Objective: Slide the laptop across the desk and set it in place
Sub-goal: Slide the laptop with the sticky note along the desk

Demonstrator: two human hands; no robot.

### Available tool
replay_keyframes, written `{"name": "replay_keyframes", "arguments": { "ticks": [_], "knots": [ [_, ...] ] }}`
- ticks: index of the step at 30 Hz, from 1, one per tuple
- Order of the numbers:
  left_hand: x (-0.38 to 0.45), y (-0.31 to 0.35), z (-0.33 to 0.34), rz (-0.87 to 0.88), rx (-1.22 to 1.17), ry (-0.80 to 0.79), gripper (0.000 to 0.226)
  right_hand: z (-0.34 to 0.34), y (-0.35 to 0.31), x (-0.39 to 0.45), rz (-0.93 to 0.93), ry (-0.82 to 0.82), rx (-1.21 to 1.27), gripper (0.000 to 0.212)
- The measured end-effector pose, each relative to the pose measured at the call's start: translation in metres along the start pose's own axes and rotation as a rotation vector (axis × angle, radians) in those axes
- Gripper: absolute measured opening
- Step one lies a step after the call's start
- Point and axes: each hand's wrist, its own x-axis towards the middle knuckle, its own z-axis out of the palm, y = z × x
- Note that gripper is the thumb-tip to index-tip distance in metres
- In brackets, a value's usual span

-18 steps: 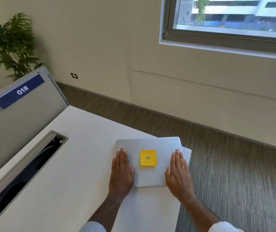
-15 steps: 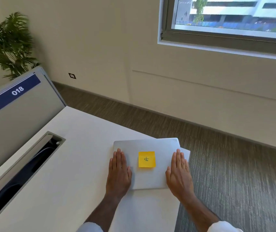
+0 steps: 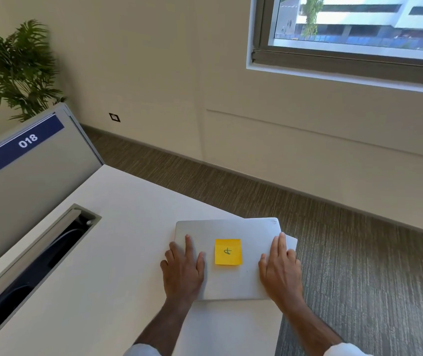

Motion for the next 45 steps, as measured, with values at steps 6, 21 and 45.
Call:
{"name": "replay_keyframes", "arguments": {
  "ticks": [6, 21, 45],
  "knots": [
    [0.001, 0.002, -0.001, -0.027, -0.025, 0.006, 0.064, 0.001, 0.003, 0.001, 0.004, 0.004, -0.018, 0.068],
    [0.014, -0.004, -0.002, -0.17, -0.351, 0.001, 0.06, -0.003, -0.006, 0.003, 0.131, 0.03, 0.17, 0.063],
    [0.001, -0.015, -0.021, -0.184, -0.558, 0.01, 0.073, -0.015, -0.007, -0.014, 0.181, 0.065, 0.326, 0.064]
  ]
}}
